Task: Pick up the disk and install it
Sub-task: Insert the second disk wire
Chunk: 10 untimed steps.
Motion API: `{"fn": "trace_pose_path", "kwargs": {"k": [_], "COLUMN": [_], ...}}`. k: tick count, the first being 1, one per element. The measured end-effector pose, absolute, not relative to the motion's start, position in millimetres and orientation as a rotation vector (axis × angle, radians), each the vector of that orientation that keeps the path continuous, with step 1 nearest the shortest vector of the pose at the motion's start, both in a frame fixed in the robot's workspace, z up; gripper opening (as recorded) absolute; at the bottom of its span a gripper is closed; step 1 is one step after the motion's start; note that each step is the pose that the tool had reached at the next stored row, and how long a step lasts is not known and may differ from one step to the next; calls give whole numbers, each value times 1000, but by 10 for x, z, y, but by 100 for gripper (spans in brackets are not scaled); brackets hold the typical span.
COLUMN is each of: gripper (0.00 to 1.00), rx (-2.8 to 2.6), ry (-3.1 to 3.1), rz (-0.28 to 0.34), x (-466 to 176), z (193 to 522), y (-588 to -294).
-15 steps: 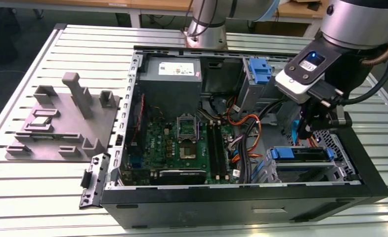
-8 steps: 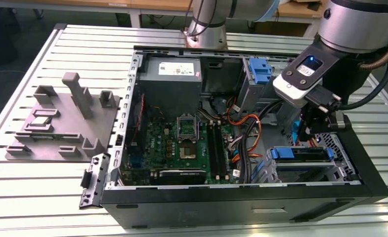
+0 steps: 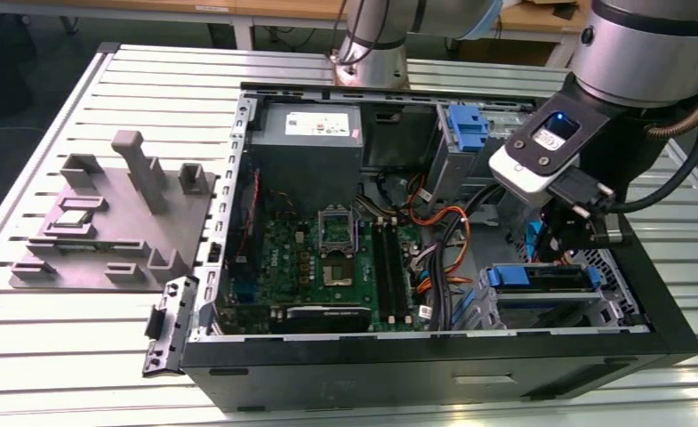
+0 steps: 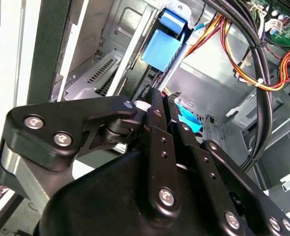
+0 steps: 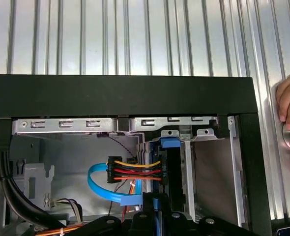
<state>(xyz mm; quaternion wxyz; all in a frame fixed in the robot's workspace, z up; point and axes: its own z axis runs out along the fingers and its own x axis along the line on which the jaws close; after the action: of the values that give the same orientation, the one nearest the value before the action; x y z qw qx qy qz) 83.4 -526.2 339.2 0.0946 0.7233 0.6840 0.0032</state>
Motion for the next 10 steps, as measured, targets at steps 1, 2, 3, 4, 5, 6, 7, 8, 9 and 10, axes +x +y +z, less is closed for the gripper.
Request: {"fn": "trace_pose_path", "kwargs": {"k": [1, 2, 3, 4, 5, 6, 7, 8, 9, 10], "gripper": [16, 16, 16, 16, 16, 16, 16, 16, 16, 16], "rx": [2145, 2143, 2141, 2139, 2137, 2136, 2137, 2140, 2144, 2148], "ry": [2028, 2028, 2027, 2026, 2026, 2026, 2027, 2030, 2033, 2036], "rz": [15, 20, 26, 31, 35, 40, 46, 54, 62, 70], "x": [832, 827, 822, 815, 808, 802, 800, 799, 798, 798], "z": [3391, 3390, 3389, 3388, 3387, 3386, 3384, 3382, 3379, 3376], "y": [-5272, -5280, -5285, -5290, -5294, -5299, -5306, -5316, -5326, -5339]}}
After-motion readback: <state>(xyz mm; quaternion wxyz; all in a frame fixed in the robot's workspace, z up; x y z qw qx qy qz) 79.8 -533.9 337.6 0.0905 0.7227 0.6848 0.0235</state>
